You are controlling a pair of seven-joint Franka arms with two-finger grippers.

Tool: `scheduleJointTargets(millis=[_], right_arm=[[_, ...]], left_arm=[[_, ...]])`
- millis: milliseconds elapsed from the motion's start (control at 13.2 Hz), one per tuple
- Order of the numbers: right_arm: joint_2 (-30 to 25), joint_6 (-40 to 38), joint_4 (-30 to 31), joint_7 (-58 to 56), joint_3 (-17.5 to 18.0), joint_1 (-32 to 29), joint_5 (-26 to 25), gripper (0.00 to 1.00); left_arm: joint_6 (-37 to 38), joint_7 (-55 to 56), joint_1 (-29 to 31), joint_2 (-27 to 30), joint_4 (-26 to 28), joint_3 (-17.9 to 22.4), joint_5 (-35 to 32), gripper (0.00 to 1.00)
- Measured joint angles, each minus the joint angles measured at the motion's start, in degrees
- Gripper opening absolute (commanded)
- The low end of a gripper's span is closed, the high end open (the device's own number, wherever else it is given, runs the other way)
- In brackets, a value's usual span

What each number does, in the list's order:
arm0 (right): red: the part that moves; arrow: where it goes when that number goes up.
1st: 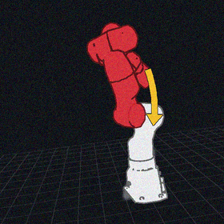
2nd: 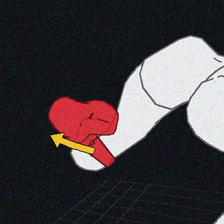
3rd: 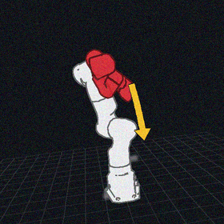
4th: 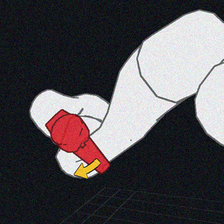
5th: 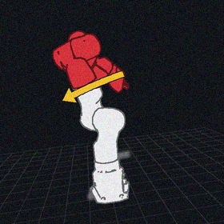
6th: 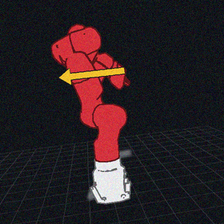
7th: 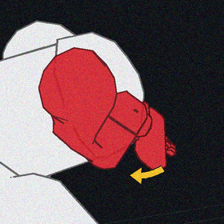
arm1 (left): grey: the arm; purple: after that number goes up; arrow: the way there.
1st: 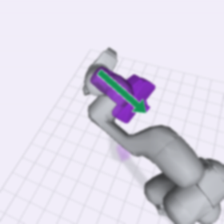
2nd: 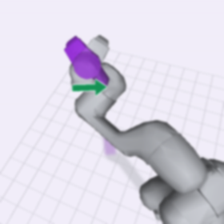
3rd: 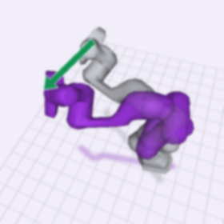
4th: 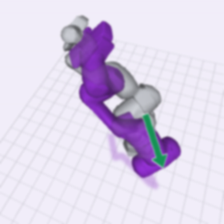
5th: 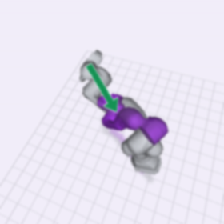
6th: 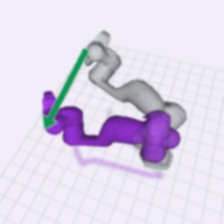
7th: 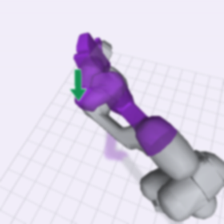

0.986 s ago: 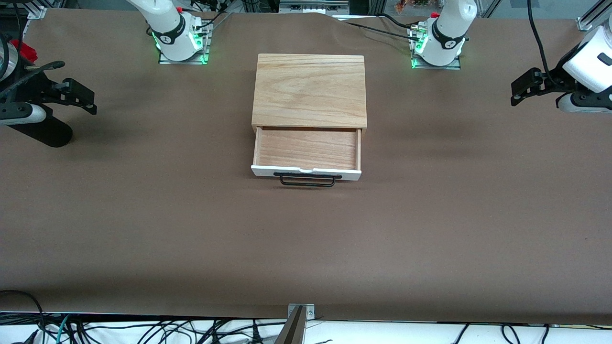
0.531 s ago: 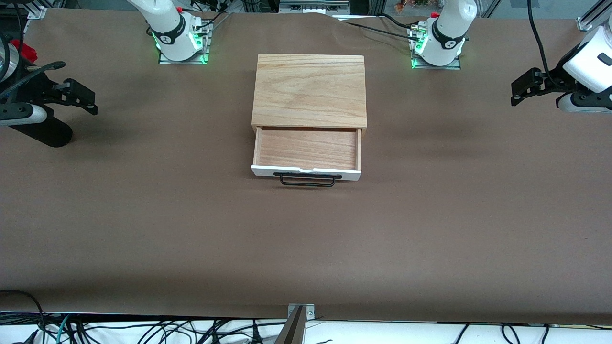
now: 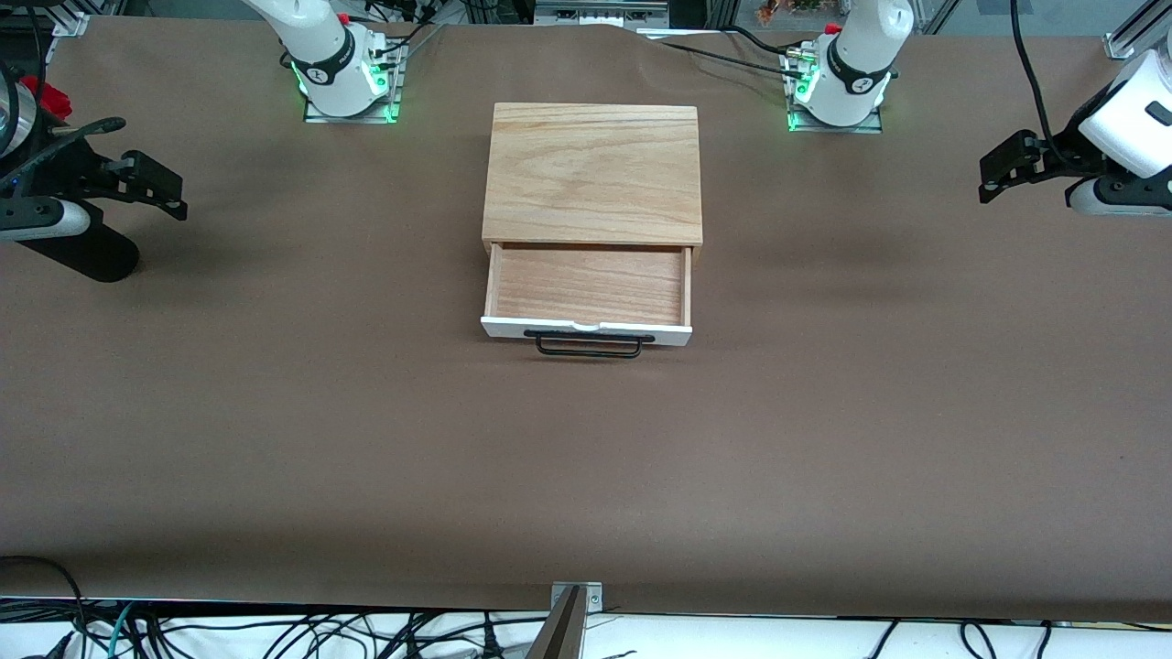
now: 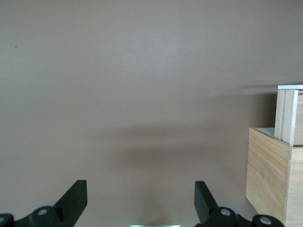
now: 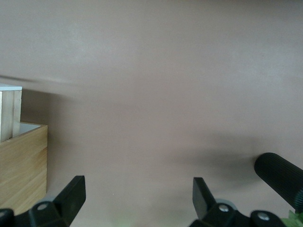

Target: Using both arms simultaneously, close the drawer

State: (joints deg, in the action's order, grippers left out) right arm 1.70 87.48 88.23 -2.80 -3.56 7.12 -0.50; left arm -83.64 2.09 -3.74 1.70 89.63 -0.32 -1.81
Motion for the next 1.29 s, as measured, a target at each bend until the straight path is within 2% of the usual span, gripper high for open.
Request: scheduleJointTargets(millis=[1290], right_arm=[[1.6, -0.2, 0.1, 0.2, -0.2, -1.3, 0.2, 1.00]], left_arm=[[0.3, 0.1, -0.5, 0.1, 0.0, -0.5, 0.0, 1.00]])
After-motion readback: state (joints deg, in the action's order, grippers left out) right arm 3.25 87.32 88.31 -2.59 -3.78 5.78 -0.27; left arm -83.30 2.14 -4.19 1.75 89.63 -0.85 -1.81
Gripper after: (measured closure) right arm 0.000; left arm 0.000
